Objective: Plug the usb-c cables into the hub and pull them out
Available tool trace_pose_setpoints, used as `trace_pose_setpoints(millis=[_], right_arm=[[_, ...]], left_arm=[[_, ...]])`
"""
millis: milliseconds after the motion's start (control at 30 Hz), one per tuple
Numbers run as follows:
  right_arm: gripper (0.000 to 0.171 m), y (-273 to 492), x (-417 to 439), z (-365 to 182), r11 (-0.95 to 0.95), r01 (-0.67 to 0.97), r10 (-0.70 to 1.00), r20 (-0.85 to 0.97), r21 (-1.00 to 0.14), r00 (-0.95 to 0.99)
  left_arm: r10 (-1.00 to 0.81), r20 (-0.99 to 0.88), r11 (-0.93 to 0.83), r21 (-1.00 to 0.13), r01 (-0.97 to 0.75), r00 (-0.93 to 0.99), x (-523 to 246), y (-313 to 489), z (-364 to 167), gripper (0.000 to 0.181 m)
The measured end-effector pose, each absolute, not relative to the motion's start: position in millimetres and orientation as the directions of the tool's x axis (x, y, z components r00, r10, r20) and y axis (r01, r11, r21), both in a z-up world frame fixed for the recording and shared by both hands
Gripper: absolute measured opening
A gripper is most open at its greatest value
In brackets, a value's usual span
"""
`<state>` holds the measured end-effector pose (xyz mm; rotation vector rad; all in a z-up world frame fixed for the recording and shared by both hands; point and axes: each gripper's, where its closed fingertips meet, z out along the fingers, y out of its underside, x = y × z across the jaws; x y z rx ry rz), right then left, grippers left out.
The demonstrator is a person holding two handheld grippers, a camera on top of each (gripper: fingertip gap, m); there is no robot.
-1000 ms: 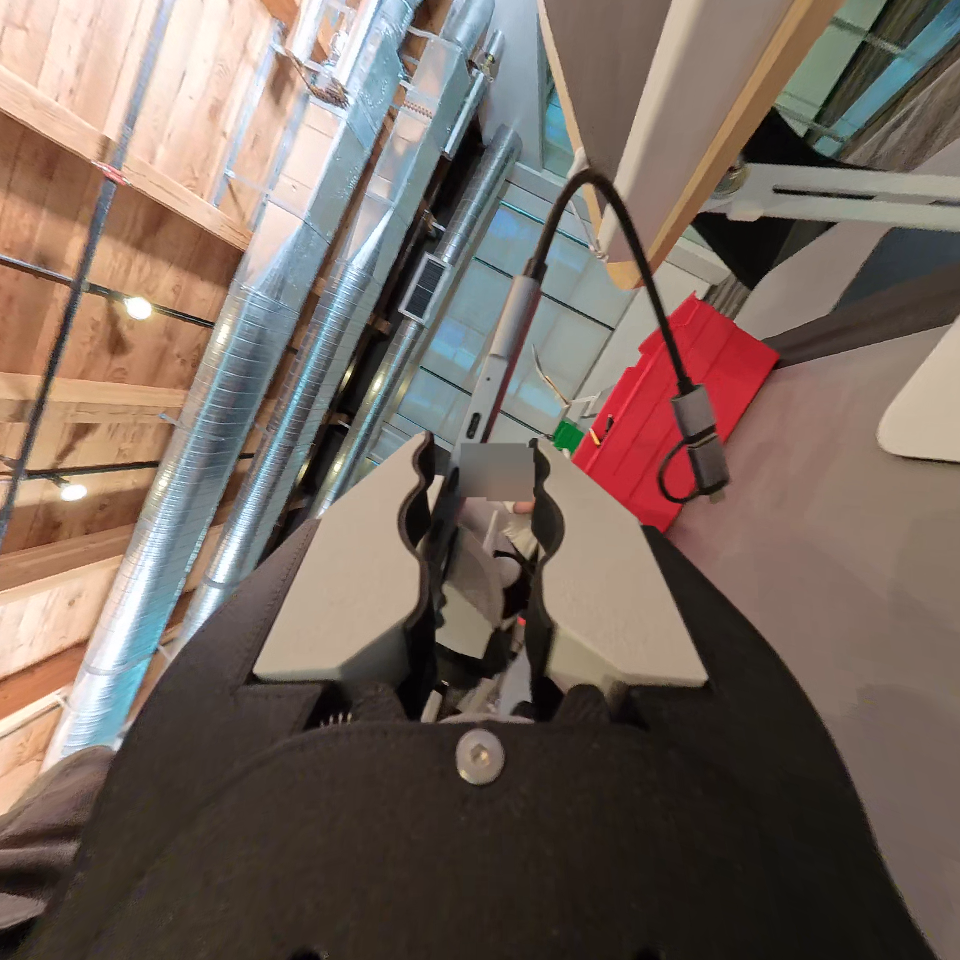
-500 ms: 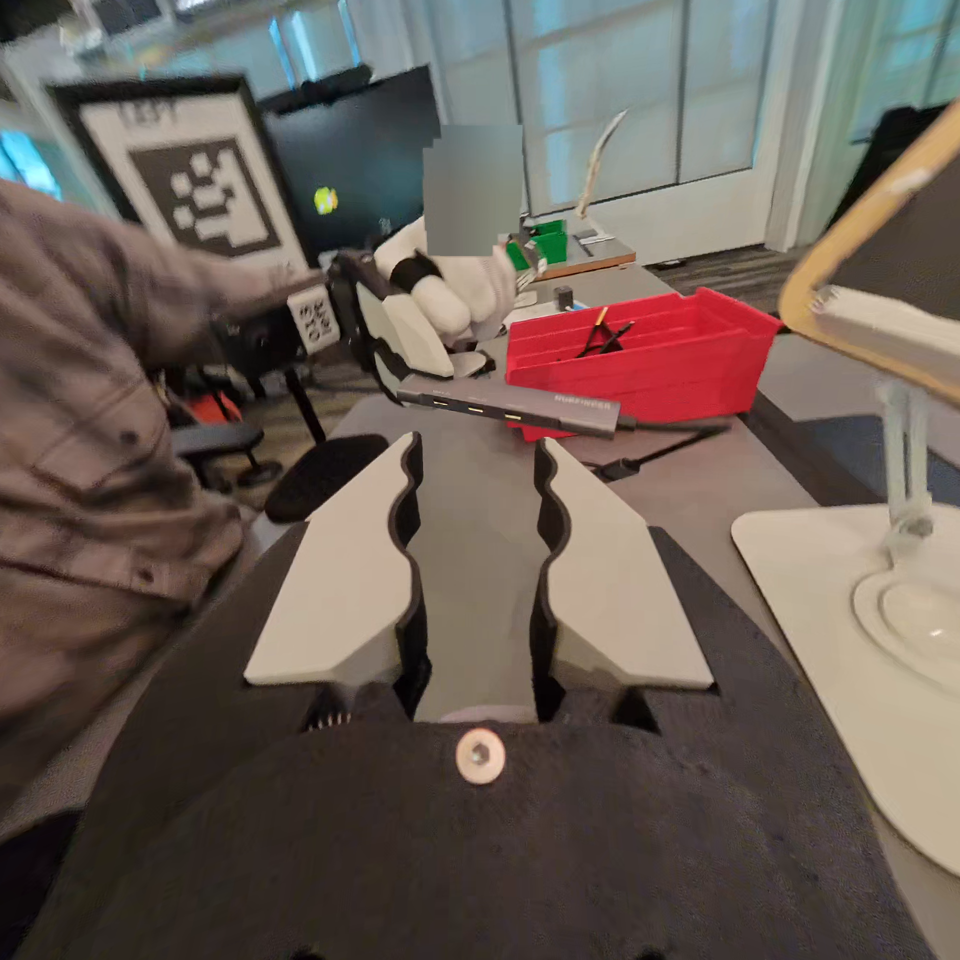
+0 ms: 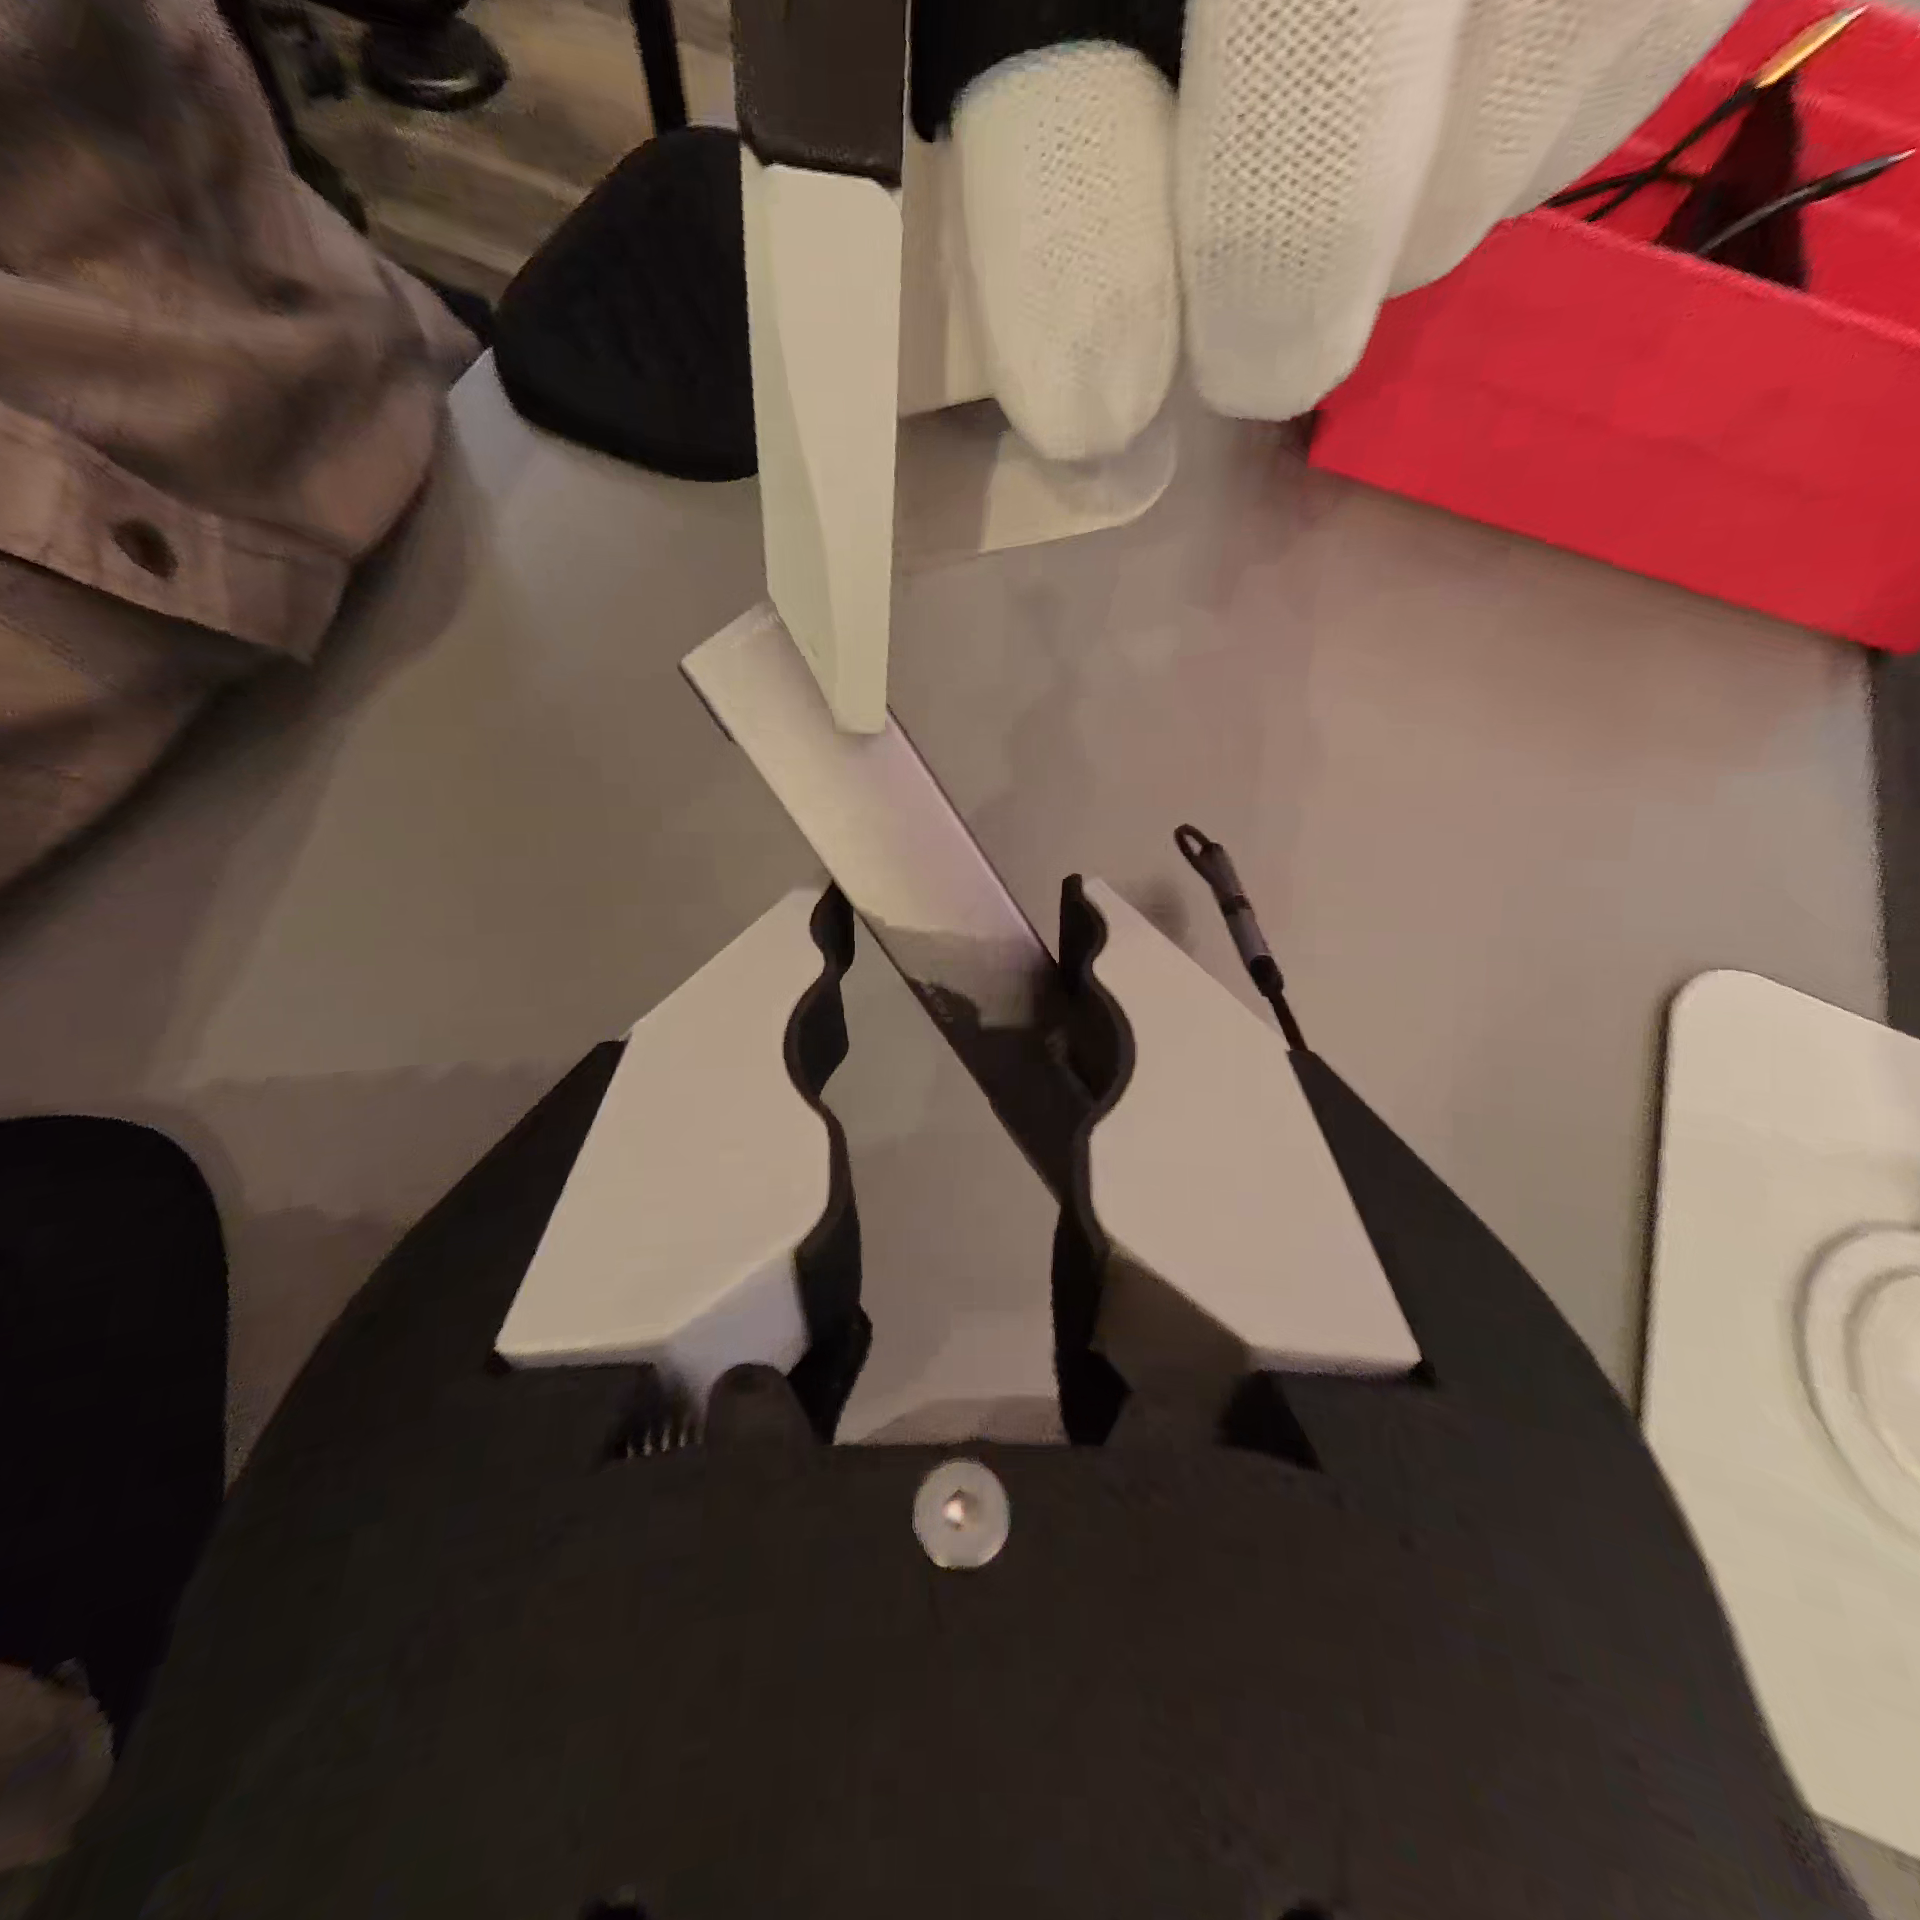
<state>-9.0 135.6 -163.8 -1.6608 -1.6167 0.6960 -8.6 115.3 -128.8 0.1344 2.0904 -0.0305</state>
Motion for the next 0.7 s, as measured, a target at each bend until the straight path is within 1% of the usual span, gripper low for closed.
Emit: trace_pose_setpoints(millis=[33,133,167,200,233,267,333,400,467,533,633,700], right_arm=[[0.036,135,-10,-168,0.025,0.615,0.994,0.082,-0.788,0.065],[0.028,140,-8,-176,0.012,0.64,0.994,0.078,-0.768,0.076],[0.024,141,-6,-180,-0.014,0.657,0.994,0.058,-0.754,0.089],[0.023,145,-3,-183,-0.035,0.667,0.993,0.052,-0.744,0.11],[0.023,149,-2,-184,-0.045,0.667,0.99,0.056,-0.744,0.13],[0.022,151,1,-187,-0.06,0.669,0.988,0.051,-0.741,0.146],[0.021,160,10,-197,-0.089,0.712,0.979,0.069,-0.697,0.19],[0.02,167,14,-207,-0.109,0.744,0.972,0.088,-0.659,0.22],[0.02,174,18,-221,-0.144,0.781,0.964,0.092,-0.608,0.249],[0.02,174,17,-236,-0.15,0.813,0.967,0.087,-0.563,0.239],[0.019,170,11,-257,-0.157,0.853,0.975,0.058,-0.498,0.214],[0.02,169,5,-266,-0.168,0.857,0.978,0.028,-0.488,0.207]], left_arm=[[0.083,-0.862,0.993,0.031,0.111,-0.5,-10,116,-132,0.009],[0.038,-0.873,0.998,0.009,0.063,-0.487,-10,129,-138,0.009],[0.03,-0.878,1.0,0.025,0.016,-0.479,-9,141,-142,0.008],[0.026,-0.881,0.998,0.047,-0.033,-0.472,-9,154,-145,0.008],[0.015,-0.887,0.997,0.046,-0.057,-0.462,-12,163,-148,0.008],[-0.026,-0.891,0.995,0.022,-0.1,-0.453,-14,172,-151,0.008],[-0.125,-0.884,0.976,-0.029,-0.214,-0.451,-22,195,-161,0.015],[-0.174,-0.874,0.955,-0.037,-0.295,-0.454,-33,212,-172,0.017],[-0.255,-0.858,0.93,-0.09,-0.357,-0.446,-42,219,-181,0.019],[-0.332,-0.837,0.906,-0.155,-0.394,-0.434,-47,215,-188,0.018],[-0.436,-0.804,0.873,-0.269,-0.407,-0.405,-47,200,-194,0.017],[-0.508,-0.765,0.842,-0.344,-0.415,-0.396,-43,189,-199,0.016]])
